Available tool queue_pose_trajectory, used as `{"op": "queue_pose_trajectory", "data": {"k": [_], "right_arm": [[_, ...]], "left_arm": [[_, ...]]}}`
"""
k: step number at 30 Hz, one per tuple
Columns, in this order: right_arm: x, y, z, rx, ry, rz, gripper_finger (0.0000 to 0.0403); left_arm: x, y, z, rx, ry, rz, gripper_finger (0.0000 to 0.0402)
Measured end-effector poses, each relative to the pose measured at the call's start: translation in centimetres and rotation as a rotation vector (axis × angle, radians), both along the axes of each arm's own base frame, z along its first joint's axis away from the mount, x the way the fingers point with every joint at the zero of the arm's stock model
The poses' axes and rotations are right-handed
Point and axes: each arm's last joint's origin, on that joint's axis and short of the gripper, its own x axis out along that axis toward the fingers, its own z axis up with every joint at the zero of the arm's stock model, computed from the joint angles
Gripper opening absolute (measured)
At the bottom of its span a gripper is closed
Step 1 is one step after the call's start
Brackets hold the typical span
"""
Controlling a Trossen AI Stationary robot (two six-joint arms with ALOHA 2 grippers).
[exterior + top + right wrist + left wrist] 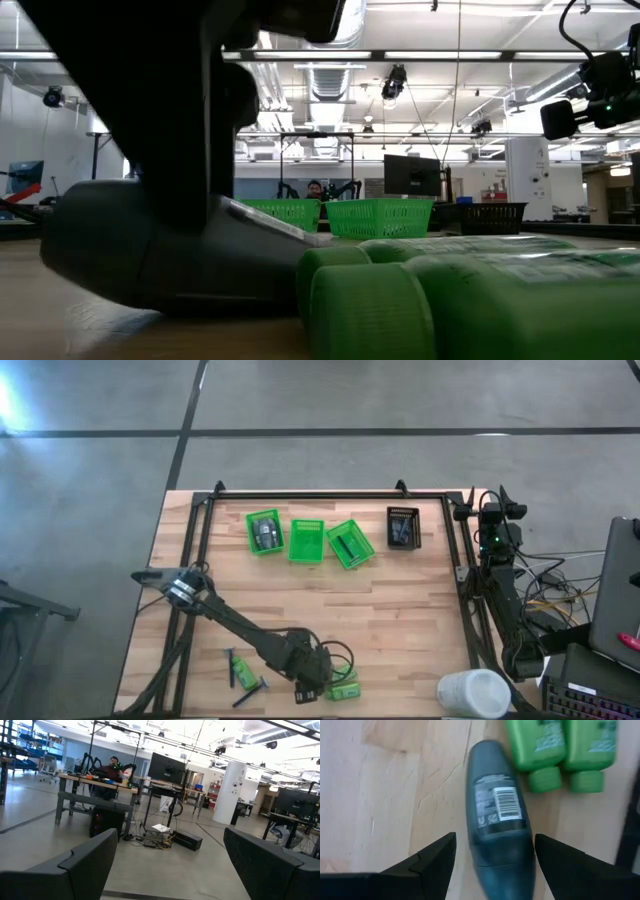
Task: Pick & Place Travel size toiletries
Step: Put the deodorant into the left green bin
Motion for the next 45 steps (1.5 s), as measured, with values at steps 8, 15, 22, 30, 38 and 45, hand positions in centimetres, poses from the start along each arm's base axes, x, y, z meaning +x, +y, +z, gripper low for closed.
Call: {"op": "queue_pose_trajectory", "data": {"k": [8, 15, 22, 30, 38, 45], "right_arm": [[0.0, 0.0, 0.0, 0.000, 0.000, 0.001, 0.0364], [0.0, 0.0, 0.0, 0.000, 0.000, 0.000, 0.0364], [0.0, 0.0, 0.0, 0.000, 0.000, 0.000, 0.0364], [0.0, 0.0, 0.0, 0.000, 0.000, 0.001, 0.0364], [0.0, 0.0, 0.0, 0.000, 0.000, 0.001, 0.0364], [0.0, 0.0, 0.0, 0.000, 0.000, 0.000, 0.0364]], "left_arm": [[-0.8, 0.4, -1.7, 0.012, 0.053, 0.019, 0.0273], [-0.5, 0.2, -2.0, 0.011, 0.007, -0.047, 0.0273], [-0.4, 0.1, -2.5, 0.002, -0.032, -0.082, 0.0273], [-0.5, 0.4, -2.7, 0.009, -0.021, -0.092, 0.0246], [-0.1, 1.3, -1.9, 0.040, -0.002, -0.107, 0.0210], [-1.5, 4.5, 2.1, 0.133, -0.005, 0.054, 0.0210]]}}
